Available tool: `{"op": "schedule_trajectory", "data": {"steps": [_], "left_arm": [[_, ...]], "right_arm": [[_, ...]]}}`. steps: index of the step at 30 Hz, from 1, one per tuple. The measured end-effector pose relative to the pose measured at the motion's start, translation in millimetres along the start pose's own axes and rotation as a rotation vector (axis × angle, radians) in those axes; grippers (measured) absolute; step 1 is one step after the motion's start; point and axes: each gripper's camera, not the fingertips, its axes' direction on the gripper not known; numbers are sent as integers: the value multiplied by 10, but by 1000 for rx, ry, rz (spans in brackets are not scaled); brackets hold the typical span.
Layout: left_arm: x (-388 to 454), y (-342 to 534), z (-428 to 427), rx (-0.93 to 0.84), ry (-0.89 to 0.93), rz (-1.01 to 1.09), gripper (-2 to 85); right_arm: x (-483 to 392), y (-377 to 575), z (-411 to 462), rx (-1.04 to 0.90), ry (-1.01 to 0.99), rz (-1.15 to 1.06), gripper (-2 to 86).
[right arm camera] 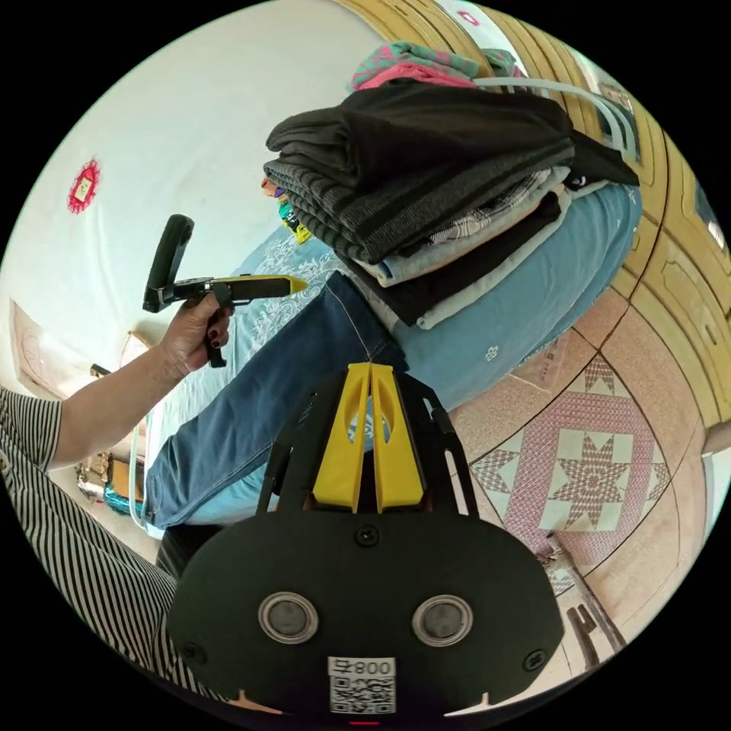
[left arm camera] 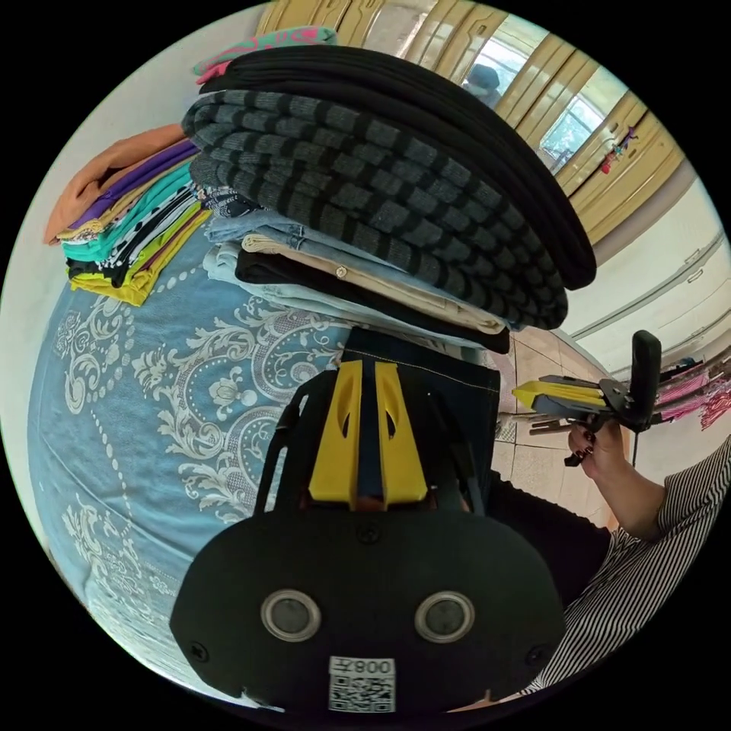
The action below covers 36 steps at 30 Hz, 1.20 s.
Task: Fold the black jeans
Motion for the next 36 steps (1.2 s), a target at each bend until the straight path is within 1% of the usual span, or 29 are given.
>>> {"op": "schedule_trajectory", "data": {"steps": [1, 3, 5, 8, 10, 12, 14, 16, 18, 19, 21, 22, 24, 25, 27, 28, 30, 32, 34, 36], "left_arm": [[1, 33, 27, -24, -4, 0, 24], [-25, 169, 164, -138, -7, -5, 17], [-69, 304, 98, -106, 11, -13, 13], [-134, 568, -74, -82, 27, -61, 5], [-138, 802, -235, -37, 31, -78, 4], [-146, 1216, -445, 13, 99, -104, 4], [-169, 1618, -593, 32, 134, -158, 6], [-207, 2089, -753, 51, 164, -228, 9], [-283, 2805, -998, 70, 177, -363, 19], [-304, 2991, -1069, 76, 175, -401, 22], [-385, 3741, -1394, 107, 129, -553, 35], [-405, 3924, -1483, 115, 108, -592, 38], [-494, 4624, -1841, 154, 13, -739, 53], [-523, 4795, -1929, 164, -12, -775, 56], [-658, 5376, -2225, 194, -107, -885, 68], [-700, 5503, -2285, 199, -126, -906, 71], [-885, 5938, -2478, 204, -183, -961, 80], [-1032, 6190, -2568, 188, -201, -969, 86], [-1182, 6411, -2607, 149, -211, -969, 93], [-1362, 6702, -2581, 61, -197, -991, 97]], "right_arm": [[-60, -10, 21, 3, 13, -12, 0], [-302, -57, 164, 8, 25, -69, 0], [-475, -104, 364, -37, 35, -118, 0], [-685, -136, 830, -173, 118, -163, 0], [-757, -126, 911, -143, 78, -138, 0], [-849, -130, 1014, -141, 30, -92, 0], [-972, -131, 1066, -125, 28, -89, 0], [-1153, -138, 1103, -104, 33, -125, 0], [-1455, -165, 1180, -95, -10, -192, 0], [-1546, -174, 1209, -96, -29, -213, 0], [-1995, -210, 1386, -120, -122, -316, 1], [-2120, -217, 1445, -132, -146, -343, 1], [-2708, -230, 1762, -194, -274, -467, 2], [-2866, -227, 1856, -213, -310, -496, 3], [-3531, -194, 2261, -305, -450, -619, 6], [-3701, -179, 2362, -328, -477, -652, 7], [-4338, -100, 2745, -401, -557, -763, 14], [-4778, -30, 3043, -474, -579, -843, 22], [-5152, 37, 3326, -540, -586, -900, 30], [-5557, 130, 3657, -596, -569, -971, 44]]}}
